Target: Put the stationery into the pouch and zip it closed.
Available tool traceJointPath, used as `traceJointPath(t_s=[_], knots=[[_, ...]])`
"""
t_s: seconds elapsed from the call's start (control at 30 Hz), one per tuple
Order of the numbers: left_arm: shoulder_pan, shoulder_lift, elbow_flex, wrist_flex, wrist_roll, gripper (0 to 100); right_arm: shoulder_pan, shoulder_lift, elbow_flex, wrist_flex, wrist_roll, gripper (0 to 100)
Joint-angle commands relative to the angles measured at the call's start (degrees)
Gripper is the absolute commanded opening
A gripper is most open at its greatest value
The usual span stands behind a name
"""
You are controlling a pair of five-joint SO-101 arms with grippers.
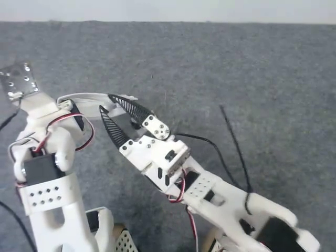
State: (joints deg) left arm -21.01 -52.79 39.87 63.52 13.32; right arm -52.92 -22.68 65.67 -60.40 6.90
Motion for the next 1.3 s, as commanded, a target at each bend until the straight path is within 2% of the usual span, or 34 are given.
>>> traceJointPath(t_s=[0.0, 0.33, 0.57, 0.8, 1.13, 1.27], knots=[[0.09, -0.97, -0.31, -2.02, 0.79, 1, 2.59, -9.89, -0.53, 10.33, -0.70, 8.4], [-0.09, -0.97, -0.31, -1.85, 0.79, 1, 10.68, -31.60, -0.53, 44.26, -0.70, 8.7], [-4.75, -0.97, -0.66, -2.11, 0.79, 1, 13.67, -38.02, -0.97, 65.63, -0.35, 8.8], [-5.36, -0.97, -0.75, -2.11, 0.79, 1, 13.85, -28.44, -6.95, 74.59, -0.70, 8.8], [-8.35, -0.97, -0.57, -3.60, 0.88, 1, 13.85, -3.82, -17.41, 75.47, -0.62, 8.8], [-8.53, -0.97, -0.57, -3.60, 0.88, 1, 13.85, 4.79, -25.32, 83.56, -0.70, 8.8]])
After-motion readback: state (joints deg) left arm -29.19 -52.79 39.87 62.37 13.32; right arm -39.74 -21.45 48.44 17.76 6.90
